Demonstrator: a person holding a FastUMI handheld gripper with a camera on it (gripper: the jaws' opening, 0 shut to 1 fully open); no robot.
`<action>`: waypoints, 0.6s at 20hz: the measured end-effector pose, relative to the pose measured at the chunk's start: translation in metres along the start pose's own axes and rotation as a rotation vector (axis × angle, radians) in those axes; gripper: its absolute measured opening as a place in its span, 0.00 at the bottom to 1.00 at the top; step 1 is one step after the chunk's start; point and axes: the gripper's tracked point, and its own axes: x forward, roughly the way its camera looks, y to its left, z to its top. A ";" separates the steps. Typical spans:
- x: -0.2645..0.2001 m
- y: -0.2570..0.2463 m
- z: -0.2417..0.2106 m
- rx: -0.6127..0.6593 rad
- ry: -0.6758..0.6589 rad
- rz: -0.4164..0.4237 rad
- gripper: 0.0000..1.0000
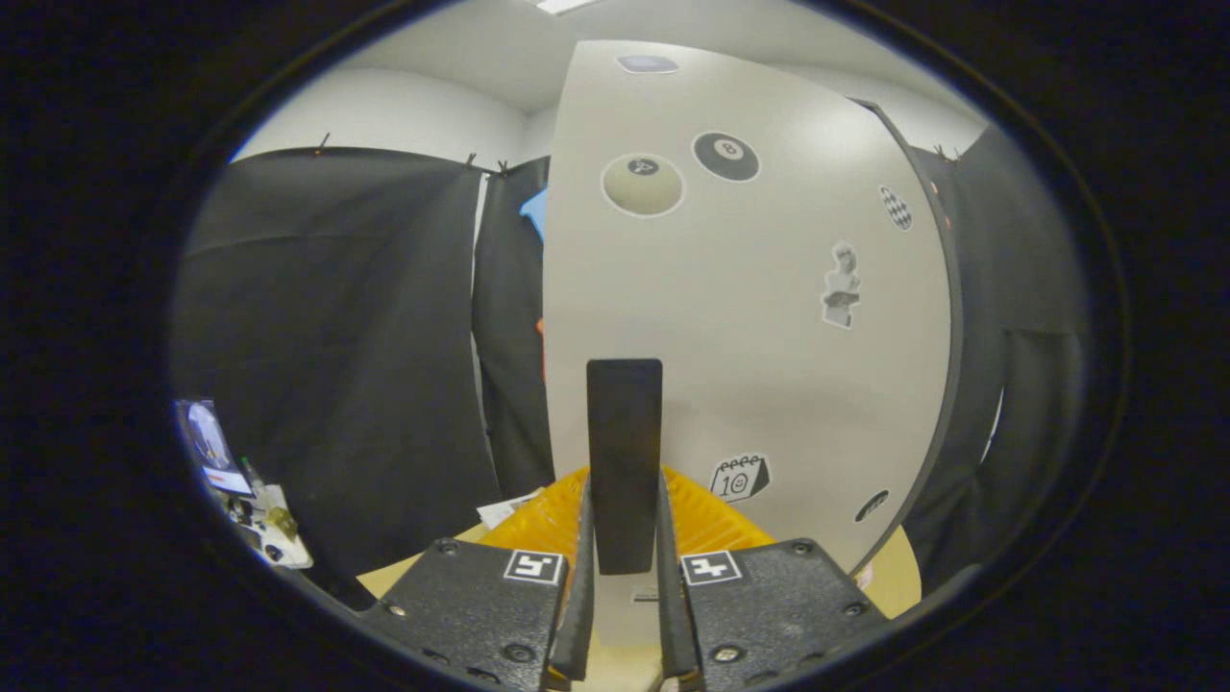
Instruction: Open the shoe cabinet door, grab the shoes and put them into the shoe cabinet, then close the shoe cabinet door.
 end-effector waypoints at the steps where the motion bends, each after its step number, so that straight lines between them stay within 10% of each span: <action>1: -0.004 -0.002 0.000 -0.001 0.000 -0.001 0.31; 12: -0.046 -0.020 -0.004 -0.011 -0.028 0.008 0.28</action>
